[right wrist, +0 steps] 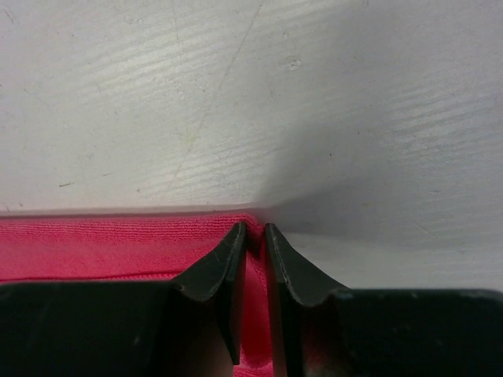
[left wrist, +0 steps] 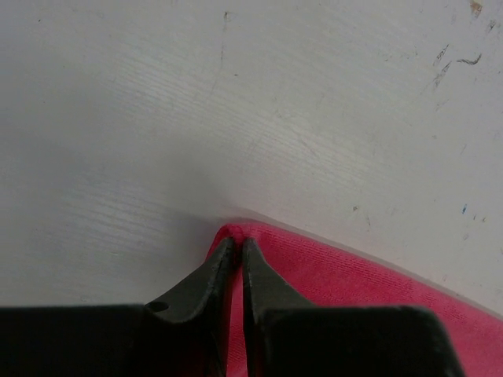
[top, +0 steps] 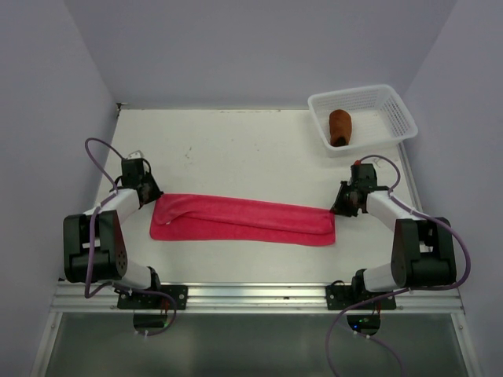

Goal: Roll the towels
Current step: Fold the towel

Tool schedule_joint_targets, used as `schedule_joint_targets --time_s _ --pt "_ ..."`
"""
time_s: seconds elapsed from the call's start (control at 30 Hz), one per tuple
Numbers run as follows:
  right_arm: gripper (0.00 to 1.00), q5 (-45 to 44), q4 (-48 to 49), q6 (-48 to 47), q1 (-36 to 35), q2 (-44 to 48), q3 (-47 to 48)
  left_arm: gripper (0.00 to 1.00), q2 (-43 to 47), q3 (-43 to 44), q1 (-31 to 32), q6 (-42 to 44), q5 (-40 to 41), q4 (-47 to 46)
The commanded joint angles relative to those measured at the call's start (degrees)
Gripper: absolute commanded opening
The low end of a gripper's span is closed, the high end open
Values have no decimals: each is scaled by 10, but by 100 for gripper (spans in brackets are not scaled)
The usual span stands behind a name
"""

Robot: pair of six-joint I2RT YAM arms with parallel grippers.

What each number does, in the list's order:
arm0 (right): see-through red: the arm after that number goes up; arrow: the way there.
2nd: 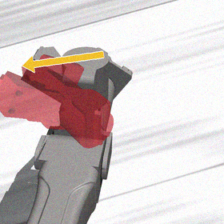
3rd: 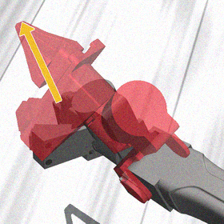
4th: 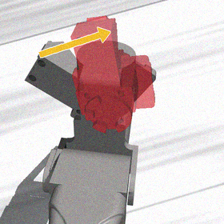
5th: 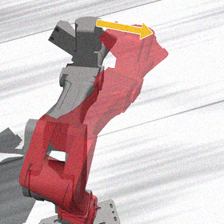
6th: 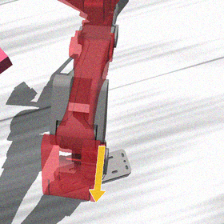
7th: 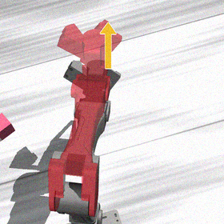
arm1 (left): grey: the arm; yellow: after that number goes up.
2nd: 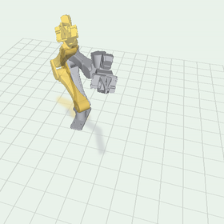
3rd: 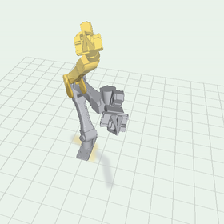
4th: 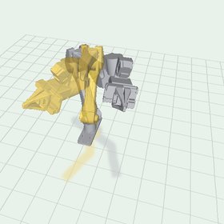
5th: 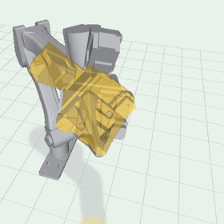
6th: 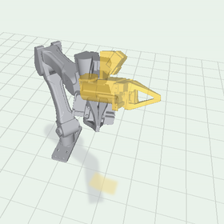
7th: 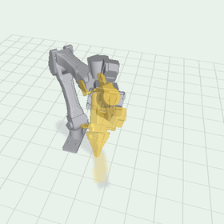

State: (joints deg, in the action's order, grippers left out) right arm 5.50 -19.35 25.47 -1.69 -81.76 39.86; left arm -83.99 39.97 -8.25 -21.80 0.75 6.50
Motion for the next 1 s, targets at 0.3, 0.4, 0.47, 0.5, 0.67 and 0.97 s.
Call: schedule_joint_targets --time_s 0.3,0.4,0.47,0.5,0.67,0.97 --pt "9 -16 10 -11 3 26 3 0 0 20 -6 13 8 -26" --pt "7 -20 8 -10 3 41 0 0 17 10 -6 11 4 -41" --pt "5 -22 3 -10 3 50 1 0 29 4 -6 7 4 -47" --pt "4 -22 2 -10 4 54 1 0 33 2 -6 6 4 -47" --pt "4 -25 -6 -11 3 79 1 0 62 1 -6 4 14 -51" --pt "2 -29 -30 -15 3 117 22 0 110 2 -7 -9 21 -54"
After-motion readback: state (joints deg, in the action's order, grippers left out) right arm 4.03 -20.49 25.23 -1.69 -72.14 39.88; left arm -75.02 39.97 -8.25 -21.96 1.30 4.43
